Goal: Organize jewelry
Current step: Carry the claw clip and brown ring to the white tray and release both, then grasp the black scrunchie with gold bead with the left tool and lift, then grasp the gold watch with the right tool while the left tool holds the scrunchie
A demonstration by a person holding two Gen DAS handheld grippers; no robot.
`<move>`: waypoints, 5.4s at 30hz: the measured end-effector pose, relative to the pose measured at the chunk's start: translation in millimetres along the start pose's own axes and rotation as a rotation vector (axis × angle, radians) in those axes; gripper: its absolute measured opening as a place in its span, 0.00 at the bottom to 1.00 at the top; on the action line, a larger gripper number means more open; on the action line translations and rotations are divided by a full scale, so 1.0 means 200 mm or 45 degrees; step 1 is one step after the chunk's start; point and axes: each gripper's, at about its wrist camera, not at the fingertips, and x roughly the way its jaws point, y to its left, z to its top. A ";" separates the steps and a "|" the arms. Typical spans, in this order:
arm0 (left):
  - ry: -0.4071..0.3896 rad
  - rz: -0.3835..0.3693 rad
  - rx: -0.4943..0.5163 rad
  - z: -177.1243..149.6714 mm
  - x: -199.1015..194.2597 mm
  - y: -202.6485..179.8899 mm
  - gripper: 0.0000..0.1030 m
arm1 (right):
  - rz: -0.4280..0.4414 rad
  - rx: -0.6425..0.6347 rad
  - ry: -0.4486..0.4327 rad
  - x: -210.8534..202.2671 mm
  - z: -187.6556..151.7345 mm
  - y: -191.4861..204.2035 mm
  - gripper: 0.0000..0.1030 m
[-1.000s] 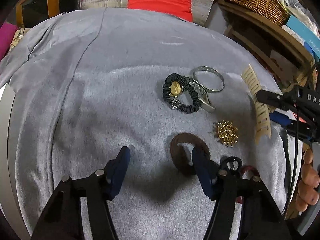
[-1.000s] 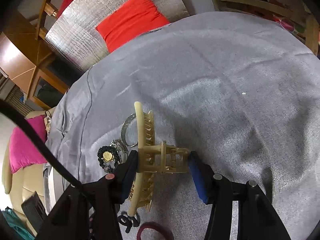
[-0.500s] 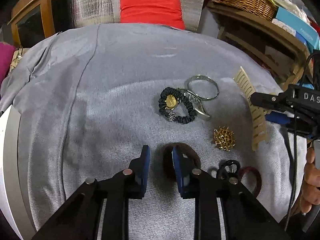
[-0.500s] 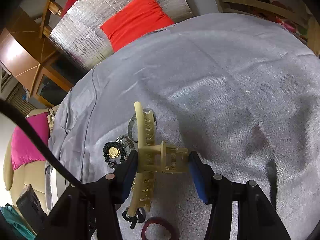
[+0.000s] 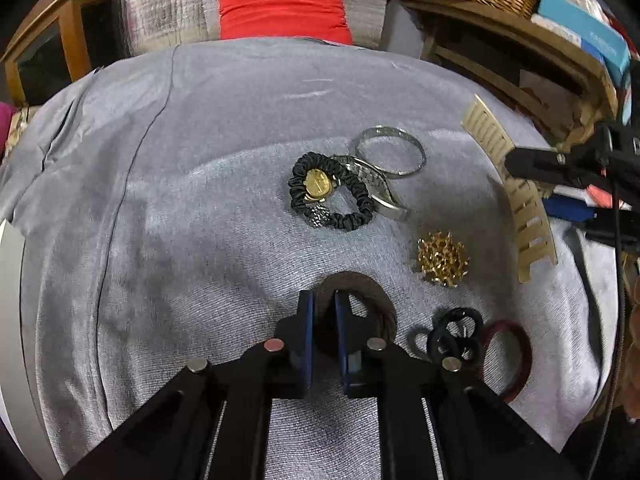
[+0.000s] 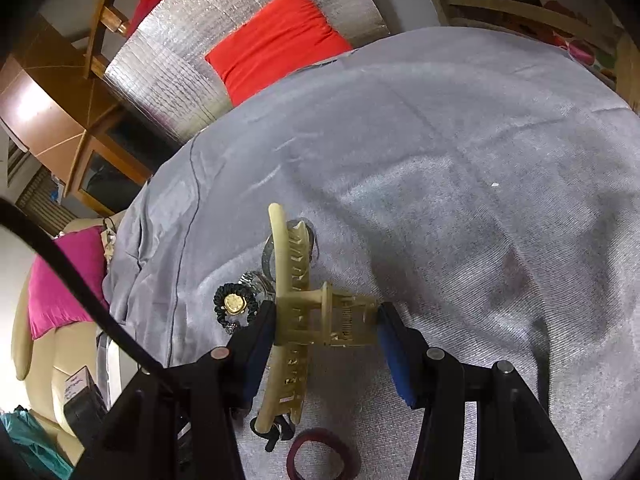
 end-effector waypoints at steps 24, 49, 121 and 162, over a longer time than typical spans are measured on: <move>-0.457 0.614 -0.722 -0.27 -0.87 1.05 0.07 | 0.349 -0.485 0.111 0.27 -0.25 0.84 0.53; -0.066 0.483 -1.156 -0.62 -0.54 1.60 0.08 | 0.313 -1.030 0.677 1.13 -0.75 2.20 0.61; -0.151 -0.050 -0.231 0.25 0.05 0.22 0.07 | 0.374 -0.119 0.210 0.27 0.10 0.06 0.49; -0.187 0.128 -0.337 0.05 -0.25 0.55 0.07 | 0.180 -0.361 0.170 0.28 -0.03 0.34 0.06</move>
